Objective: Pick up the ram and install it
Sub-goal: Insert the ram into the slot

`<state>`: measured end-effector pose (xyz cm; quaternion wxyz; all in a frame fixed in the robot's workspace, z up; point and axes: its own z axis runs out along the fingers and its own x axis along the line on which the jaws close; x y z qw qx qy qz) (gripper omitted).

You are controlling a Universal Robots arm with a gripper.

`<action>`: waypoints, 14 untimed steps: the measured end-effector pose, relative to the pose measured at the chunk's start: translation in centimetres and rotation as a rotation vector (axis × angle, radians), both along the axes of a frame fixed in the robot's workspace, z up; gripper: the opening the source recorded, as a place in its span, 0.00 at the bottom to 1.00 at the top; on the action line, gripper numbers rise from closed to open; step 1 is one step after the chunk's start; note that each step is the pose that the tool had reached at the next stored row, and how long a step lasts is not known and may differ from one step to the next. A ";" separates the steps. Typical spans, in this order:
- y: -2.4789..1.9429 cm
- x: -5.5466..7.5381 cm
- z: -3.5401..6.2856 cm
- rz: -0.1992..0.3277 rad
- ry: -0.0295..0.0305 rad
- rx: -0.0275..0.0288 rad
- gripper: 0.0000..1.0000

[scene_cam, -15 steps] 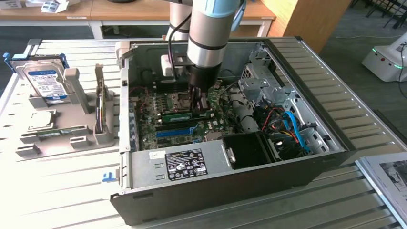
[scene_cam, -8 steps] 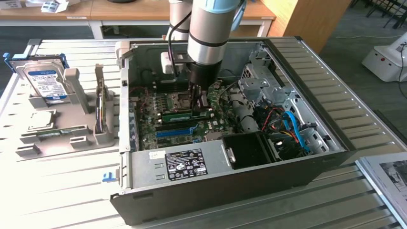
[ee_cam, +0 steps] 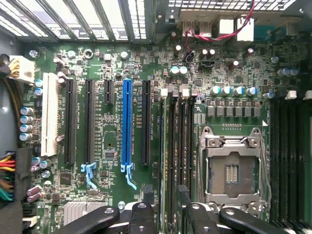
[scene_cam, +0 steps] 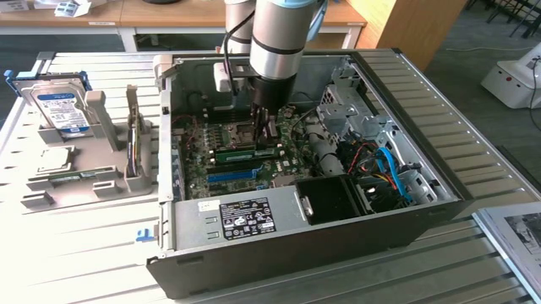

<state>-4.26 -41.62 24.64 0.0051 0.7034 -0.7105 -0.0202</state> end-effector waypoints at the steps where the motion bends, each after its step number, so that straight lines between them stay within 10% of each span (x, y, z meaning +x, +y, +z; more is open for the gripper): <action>1: 0.00 0.0 0.60 0.000 0.0000 0.0000 0.31; 4: 0.00 0.0 2.38 0.000 0.0000 0.0001 0.31; 14: 0.00 0.0 3.96 0.000 0.0000 0.0000 0.31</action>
